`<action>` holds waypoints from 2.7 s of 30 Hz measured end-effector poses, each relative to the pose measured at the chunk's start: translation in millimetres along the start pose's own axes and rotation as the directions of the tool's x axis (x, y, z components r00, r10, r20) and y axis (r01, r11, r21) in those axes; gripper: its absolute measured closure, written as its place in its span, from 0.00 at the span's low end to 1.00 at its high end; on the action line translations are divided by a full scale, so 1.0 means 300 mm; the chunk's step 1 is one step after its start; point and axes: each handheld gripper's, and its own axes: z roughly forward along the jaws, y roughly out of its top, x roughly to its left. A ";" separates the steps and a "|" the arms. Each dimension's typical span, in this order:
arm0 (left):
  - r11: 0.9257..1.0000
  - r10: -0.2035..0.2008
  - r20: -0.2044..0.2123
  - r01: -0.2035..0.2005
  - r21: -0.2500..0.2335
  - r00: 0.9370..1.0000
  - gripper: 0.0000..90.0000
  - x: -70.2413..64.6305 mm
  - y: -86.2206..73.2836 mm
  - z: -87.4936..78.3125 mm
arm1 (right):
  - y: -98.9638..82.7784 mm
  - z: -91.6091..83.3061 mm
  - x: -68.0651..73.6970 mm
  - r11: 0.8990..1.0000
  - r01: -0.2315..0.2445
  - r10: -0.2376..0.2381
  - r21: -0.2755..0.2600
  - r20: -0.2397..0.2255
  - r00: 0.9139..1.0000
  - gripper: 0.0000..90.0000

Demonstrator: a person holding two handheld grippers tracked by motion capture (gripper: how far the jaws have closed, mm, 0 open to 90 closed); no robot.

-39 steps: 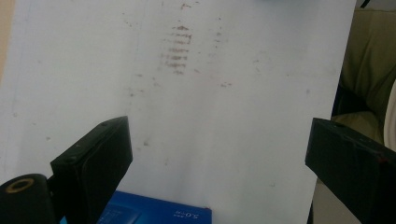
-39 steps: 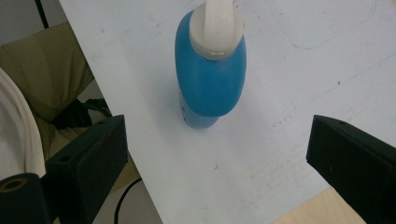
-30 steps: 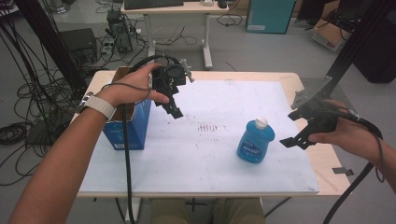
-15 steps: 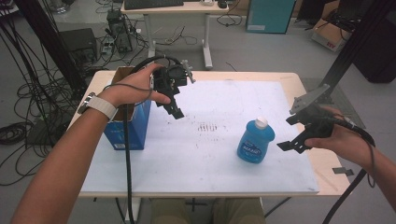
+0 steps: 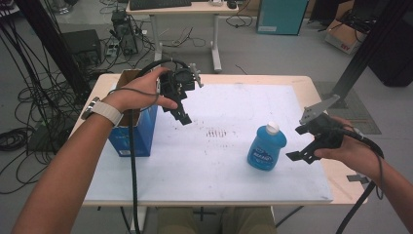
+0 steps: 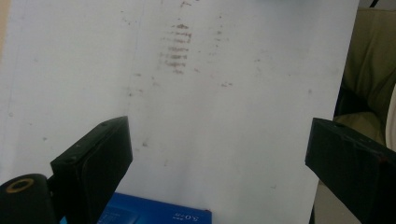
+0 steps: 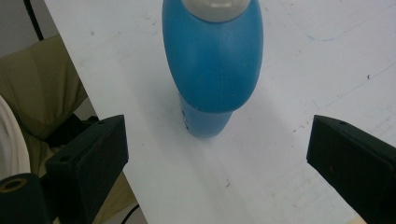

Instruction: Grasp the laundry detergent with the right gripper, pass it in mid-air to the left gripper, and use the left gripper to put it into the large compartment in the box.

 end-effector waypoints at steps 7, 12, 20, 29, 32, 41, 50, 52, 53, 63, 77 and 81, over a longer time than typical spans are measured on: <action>1.000 -0.003 0.002 0.003 0.002 1.000 0.09 0.002 -0.006 0.005 | -0.011 0.014 -0.007 1.000 -0.004 0.004 -0.021 -0.007 1.000 0.06; 1.000 -0.002 0.002 0.002 0.002 1.000 0.09 0.003 -0.004 0.006 | -0.019 0.026 -0.008 1.000 0.004 -0.004 -0.030 -0.009 1.000 0.07; 1.000 -0.004 0.004 0.004 0.003 1.000 0.09 0.005 -0.004 0.008 | -0.029 0.041 -0.014 0.998 -0.001 0.000 -0.057 -0.007 1.000 0.06; 1.000 0.007 0.001 -0.007 0.016 1.000 0.09 0.009 -0.003 0.014 | -0.046 0.066 -0.014 0.995 0.007 -0.008 -0.099 -0.012 1.000 0.03; 1.000 -0.005 0.002 0.005 0.005 1.000 0.09 0.006 -0.003 0.016 | -0.051 0.073 -0.012 0.994 0.011 -0.012 -0.106 -0.010 1.000 0.04; 1.000 0.007 0.006 -0.007 0.019 1.000 0.09 0.010 -0.002 0.015 | -0.070 0.075 -0.028 0.990 0.005 -0.006 -0.144 -0.006 1.000 0.04; 1.000 0.005 0.004 -0.005 0.016 1.000 0.09 0.007 0.005 0.020 | -0.072 0.081 -0.027 0.988 0.002 -0.003 -0.151 -0.009 1.000 0.04; 1.000 -0.005 0.005 0.005 0.007 1.000 0.09 0.003 0.005 0.022 | -0.073 0.083 -0.029 0.988 0.007 -0.009 -0.156 -0.015 1.000 0.04; 1.000 -0.005 0.005 0.005 0.007 1.000 0.09 0.003 0.005 0.022 | -0.073 0.083 -0.029 0.987 0.007 -0.010 -0.158 -0.016 1.000 0.05; 1.000 -0.011 0.008 0.011 0.008 1.000 0.09 0.006 0.001 0.025 | -0.072 0.087 -0.027 0.988 0.012 -0.015 -0.156 -0.022 1.000 0.05; 1.000 -0.014 0.005 0.014 0.007 1.000 0.09 0.006 -0.002 0.023 | -0.073 0.089 -0.025 0.988 0.006 -0.010 -0.157 -0.026 1.000 0.05; 1.000 -0.014 0.008 0.014 0.010 1.000 0.09 0.006 -0.002 0.023 | -0.073 0.091 -0.025 0.988 0.008 -0.012 -0.157 -0.028 1.000 0.05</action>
